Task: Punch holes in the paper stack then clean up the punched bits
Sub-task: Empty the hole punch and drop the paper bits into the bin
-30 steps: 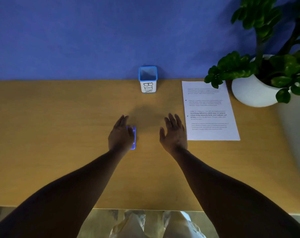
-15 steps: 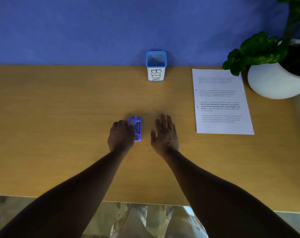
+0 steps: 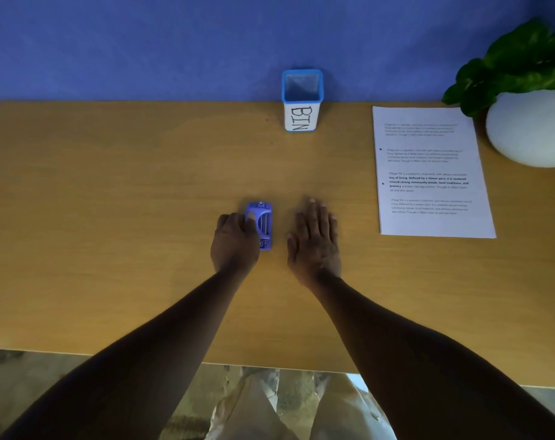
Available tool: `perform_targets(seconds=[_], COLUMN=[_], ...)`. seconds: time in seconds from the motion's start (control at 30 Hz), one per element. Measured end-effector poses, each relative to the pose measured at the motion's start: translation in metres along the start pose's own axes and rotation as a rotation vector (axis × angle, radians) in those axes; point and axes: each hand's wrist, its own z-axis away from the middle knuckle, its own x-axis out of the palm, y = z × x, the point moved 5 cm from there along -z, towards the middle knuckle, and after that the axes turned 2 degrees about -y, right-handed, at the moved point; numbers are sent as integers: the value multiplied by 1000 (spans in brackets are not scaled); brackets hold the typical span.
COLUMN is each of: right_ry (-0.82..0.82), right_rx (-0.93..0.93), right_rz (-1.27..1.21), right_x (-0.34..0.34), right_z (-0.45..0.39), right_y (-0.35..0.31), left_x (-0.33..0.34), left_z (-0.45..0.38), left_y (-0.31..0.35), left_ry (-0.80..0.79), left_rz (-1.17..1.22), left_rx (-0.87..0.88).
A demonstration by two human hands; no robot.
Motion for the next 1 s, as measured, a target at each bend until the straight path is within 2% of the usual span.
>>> perform_targets(seconds=[0.2, 0.47, 0.83, 1.0], right_ry=[1, -31, -52, -59], right_rx=[0, 10, 33, 31], right_rz=[27, 62, 99, 111], right_x=[4, 2, 3, 3], right_z=[1, 1, -1, -1], right_y=[1, 1, -1, -1], left_x=[-2, -24, -79, -102], left_z=[-2, -13, -53, -67], left_y=[-1, -9, -61, -86], left_ry=[19, 129, 233, 230], left_rz=[42, 82, -48, -105], left_rx=[-28, -24, -74, -112])
